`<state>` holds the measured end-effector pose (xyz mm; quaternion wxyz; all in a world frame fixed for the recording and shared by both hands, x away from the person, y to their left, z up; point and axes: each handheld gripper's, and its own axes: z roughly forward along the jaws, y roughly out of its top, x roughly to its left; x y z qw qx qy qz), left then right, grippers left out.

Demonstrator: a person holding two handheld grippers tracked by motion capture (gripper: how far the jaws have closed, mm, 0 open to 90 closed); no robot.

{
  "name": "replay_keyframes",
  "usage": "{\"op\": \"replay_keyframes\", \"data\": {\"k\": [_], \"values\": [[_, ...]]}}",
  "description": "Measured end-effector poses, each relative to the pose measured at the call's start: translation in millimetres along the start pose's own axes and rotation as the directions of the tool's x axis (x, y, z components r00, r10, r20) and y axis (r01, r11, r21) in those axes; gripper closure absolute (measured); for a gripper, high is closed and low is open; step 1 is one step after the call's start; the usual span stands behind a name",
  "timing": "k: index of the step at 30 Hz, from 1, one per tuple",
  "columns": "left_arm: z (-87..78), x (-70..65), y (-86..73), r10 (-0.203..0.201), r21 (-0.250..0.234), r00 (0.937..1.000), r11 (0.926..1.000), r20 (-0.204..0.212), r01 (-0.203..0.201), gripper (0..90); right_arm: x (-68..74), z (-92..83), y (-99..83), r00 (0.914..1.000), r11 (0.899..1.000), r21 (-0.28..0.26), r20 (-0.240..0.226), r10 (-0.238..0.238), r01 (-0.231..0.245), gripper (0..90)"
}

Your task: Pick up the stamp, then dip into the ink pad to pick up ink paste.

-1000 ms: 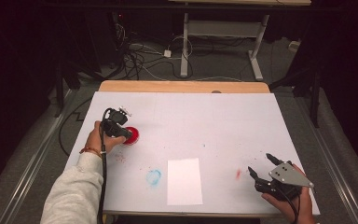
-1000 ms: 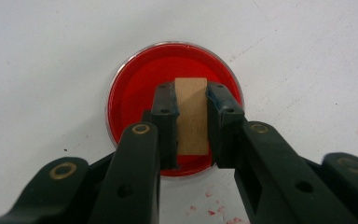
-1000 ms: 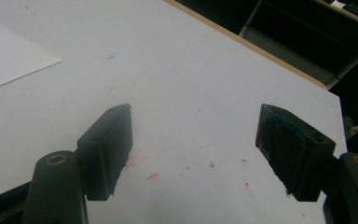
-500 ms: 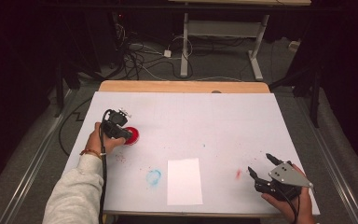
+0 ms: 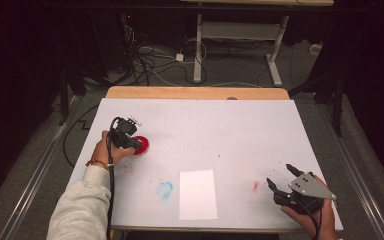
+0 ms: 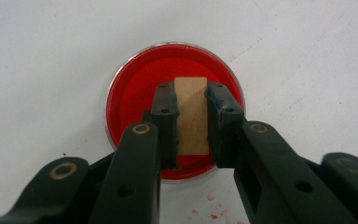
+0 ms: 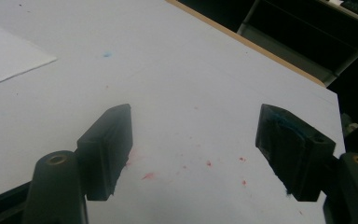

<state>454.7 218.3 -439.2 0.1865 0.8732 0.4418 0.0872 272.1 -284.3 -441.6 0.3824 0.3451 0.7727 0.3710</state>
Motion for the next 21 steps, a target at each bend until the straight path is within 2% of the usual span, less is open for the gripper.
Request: {"op": "replay_keyframes", "data": {"k": [16, 21], "values": [[-2.1, 2.1, -2.5, -0.013, -0.024, 0.9998, 0.9996, 0.012, 0.013, 74.1, -0.9, -3.5, -0.7, 1.0000, 1.000, -0.007, 0.000, 0.008, -0.008, 27.6], [-14.3, -0.4, 0.1, -0.011, -0.070, 0.9999, 0.9975, 0.012, 0.011, 74.1, 0.3, -4.5, -0.6, 1.0000, 1.000, -0.010, -0.002, 0.002, -0.002, 27.6]]}}
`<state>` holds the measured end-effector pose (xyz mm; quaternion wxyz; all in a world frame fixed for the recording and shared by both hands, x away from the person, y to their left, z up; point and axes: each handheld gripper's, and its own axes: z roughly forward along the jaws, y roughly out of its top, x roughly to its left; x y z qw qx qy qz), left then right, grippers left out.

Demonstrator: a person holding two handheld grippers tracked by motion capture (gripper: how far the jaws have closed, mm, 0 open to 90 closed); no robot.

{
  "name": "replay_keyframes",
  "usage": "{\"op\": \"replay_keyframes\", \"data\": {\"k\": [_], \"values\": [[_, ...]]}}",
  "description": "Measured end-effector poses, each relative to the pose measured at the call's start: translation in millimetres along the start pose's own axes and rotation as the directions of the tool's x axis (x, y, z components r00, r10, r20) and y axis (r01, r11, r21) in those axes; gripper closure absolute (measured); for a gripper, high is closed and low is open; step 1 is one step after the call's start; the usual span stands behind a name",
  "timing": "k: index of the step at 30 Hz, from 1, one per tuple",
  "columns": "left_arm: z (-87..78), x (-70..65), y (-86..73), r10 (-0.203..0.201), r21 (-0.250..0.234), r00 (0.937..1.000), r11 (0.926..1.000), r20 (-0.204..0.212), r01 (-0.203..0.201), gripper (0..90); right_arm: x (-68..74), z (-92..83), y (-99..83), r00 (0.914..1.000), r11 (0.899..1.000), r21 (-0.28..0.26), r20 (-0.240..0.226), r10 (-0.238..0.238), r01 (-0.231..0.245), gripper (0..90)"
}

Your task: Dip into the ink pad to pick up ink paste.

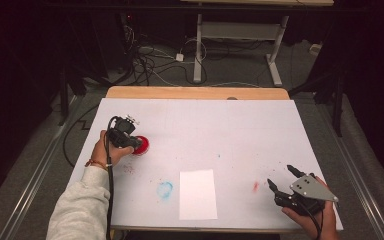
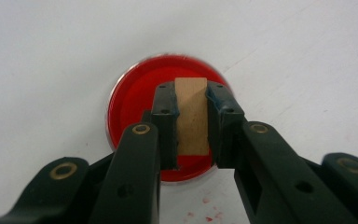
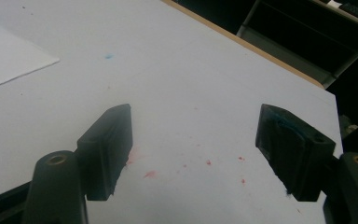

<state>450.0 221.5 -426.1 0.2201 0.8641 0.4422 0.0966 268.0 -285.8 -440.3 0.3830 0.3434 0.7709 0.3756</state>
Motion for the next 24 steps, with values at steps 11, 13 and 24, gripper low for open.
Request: {"op": "replay_keyframes", "data": {"k": [11, 13, 24], "values": [[-45.3, -18.8, 8.4, 0.050, -0.105, 0.9976, 0.9929, -0.048, -0.055, 74.0, -0.2, -6.2, -1.4, 0.9999, 1.000, -0.003, 0.011, 0.000, 0.000, 27.6], [-50.3, -20.8, 9.2, 0.058, -0.114, 0.9974, 0.9914, -0.043, -0.063, 74.0, 0.2, -5.5, -1.5, 1.0000, 1.000, 0.000, 0.009, -0.003, 0.003, 27.6], [-51.1, -21.9, 9.9, 0.072, -0.091, 0.9960, 0.9929, -0.053, -0.077, 74.0, 0.5, -5.2, -1.9, 0.9999, 1.000, 0.004, 0.009, -0.007, 0.007, 27.6]]}}
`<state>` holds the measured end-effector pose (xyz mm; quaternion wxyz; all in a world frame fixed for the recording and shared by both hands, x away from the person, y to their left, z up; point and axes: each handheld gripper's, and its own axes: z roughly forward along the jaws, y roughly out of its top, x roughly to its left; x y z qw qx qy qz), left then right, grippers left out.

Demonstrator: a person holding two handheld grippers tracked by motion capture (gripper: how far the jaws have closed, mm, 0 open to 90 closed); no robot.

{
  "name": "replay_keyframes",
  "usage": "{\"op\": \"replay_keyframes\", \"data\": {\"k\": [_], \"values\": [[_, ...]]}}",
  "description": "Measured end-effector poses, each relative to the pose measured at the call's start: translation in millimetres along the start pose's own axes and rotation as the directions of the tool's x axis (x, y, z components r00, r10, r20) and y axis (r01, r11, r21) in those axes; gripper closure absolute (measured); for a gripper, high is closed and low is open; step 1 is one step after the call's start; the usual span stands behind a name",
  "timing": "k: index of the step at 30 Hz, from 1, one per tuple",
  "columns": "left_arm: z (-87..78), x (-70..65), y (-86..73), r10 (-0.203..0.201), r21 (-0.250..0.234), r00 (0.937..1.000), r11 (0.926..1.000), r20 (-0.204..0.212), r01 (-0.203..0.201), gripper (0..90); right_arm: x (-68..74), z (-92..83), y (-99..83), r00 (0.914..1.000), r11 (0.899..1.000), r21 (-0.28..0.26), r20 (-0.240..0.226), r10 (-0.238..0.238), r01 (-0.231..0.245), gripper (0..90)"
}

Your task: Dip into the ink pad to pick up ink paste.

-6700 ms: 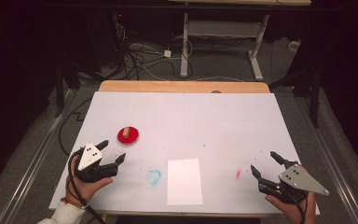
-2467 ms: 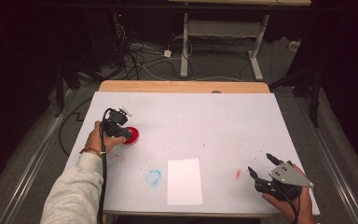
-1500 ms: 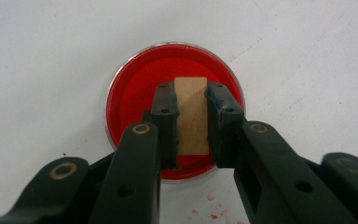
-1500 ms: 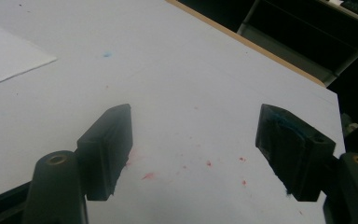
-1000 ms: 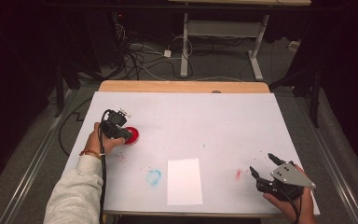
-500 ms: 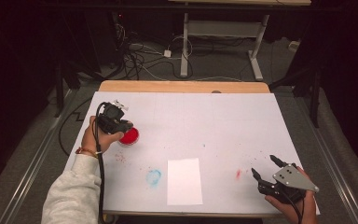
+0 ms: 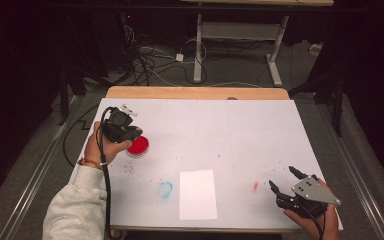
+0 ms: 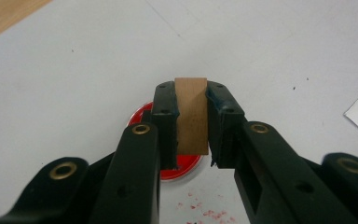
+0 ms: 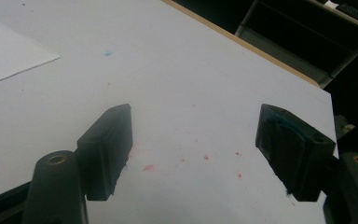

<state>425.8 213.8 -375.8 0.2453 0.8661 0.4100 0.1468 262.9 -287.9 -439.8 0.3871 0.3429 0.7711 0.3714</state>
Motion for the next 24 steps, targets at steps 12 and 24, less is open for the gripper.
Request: {"op": "replay_keyframes", "data": {"k": [12, 24], "values": [[44.4, 20.0, -12.6, -0.053, 0.112, 0.9980, 0.9924, 0.035, 0.049, 73.9, -0.2, 1.7, -0.8, 1.0000, 1.000, 0.009, -0.006, -0.004, 0.004, 27.6], [62.9, 32.6, -22.7, -0.100, 0.133, 0.9909, 0.9873, 0.090, 0.088, 73.9, -0.1, 2.0, -1.1, 0.9999, 1.000, 0.011, -0.008, -0.008, 0.008, 27.6]]}}
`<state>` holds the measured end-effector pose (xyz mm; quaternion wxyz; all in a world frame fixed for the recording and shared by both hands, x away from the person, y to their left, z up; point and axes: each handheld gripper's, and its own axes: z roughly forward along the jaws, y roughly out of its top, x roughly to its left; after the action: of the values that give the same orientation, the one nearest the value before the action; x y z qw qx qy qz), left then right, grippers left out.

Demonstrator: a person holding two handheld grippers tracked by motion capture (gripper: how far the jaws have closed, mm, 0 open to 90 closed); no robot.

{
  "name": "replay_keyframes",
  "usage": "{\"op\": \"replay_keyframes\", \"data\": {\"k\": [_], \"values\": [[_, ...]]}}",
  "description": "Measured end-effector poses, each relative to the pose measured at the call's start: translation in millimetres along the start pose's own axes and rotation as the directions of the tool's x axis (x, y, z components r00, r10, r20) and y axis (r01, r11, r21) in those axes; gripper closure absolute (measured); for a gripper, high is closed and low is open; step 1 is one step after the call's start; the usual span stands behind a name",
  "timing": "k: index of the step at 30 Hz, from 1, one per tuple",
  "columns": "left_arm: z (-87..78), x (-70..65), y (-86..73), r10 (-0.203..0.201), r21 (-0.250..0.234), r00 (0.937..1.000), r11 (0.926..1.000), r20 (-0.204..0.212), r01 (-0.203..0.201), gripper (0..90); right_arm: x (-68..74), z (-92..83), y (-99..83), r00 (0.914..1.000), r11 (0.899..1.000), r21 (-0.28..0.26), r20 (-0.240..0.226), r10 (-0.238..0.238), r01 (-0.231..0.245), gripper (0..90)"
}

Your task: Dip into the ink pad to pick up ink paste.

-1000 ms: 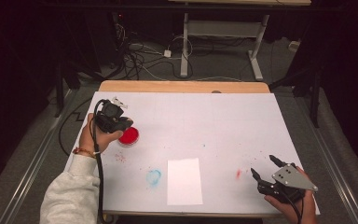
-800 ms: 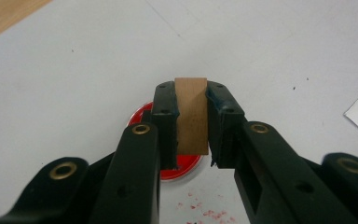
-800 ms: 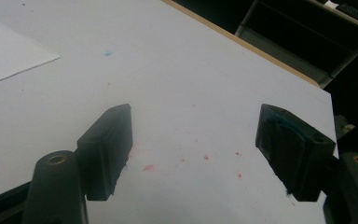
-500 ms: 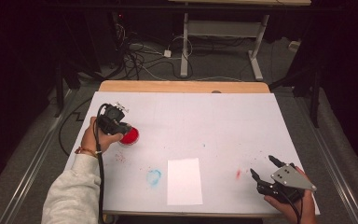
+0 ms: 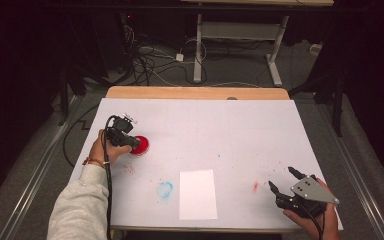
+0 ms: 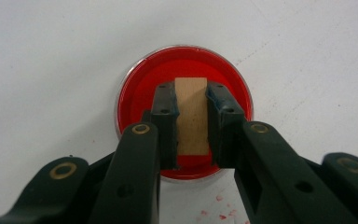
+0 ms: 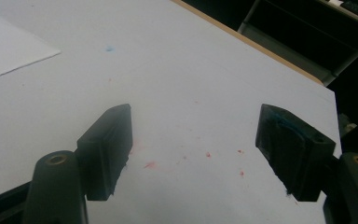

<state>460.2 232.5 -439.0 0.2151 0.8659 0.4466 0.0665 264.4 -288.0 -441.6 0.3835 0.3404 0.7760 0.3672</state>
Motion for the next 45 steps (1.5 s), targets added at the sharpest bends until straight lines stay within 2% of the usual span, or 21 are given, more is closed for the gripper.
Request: {"op": "replay_keyframes", "data": {"k": [3, 11, 16, 24, 33, 45], "values": [[0.7, 1.7, -1.4, -0.008, -0.009, 0.9999, 0.9999, 0.011, 0.009, 74.0, 0.1, 0.1, 0.1, 1.0000, 1.000, -0.001, -0.001, -0.001, 0.001, 27.6], [2.3, -6.5, 2.4, 0.015, 0.020, 0.9989, 0.9997, -0.044, -0.014, 74.1, 1.2, 0.1, 0.5, 1.0000, 1.000, 0.000, -0.001, -0.001, 0.001, 27.6], [2.4, -1.0, -0.5, -0.017, -0.001, 0.9998, 0.9999, -0.008, 0.017, 74.1, 1.1, -0.4, 0.5, 1.0000, 1.000, -0.001, -0.001, 0.000, 0.000, 27.6], [2.8, -0.8, -0.7, -0.021, -0.003, 0.9998, 0.9998, -0.006, 0.021, 74.1, 0.4, -0.9, 0.4, 1.0000, 1.000, -0.001, 0.001, -0.002, 0.002, 27.6], [3.3, -1.4, 0.0, -0.016, 0.001, 0.9998, 0.9999, -0.010, 0.016, 74.1, 0.2, -1.3, 0.7, 1.0000, 1.000, -0.005, 0.001, -0.002, 0.002, 27.6], [3.9, -5.9, 1.7, -0.003, 0.016, 0.9992, 0.9999, -0.041, 0.004, 74.0, 0.2, -1.8, 0.8, 1.0000, 1.000, -0.005, 0.004, -0.001, 0.001, 27.6]]}}
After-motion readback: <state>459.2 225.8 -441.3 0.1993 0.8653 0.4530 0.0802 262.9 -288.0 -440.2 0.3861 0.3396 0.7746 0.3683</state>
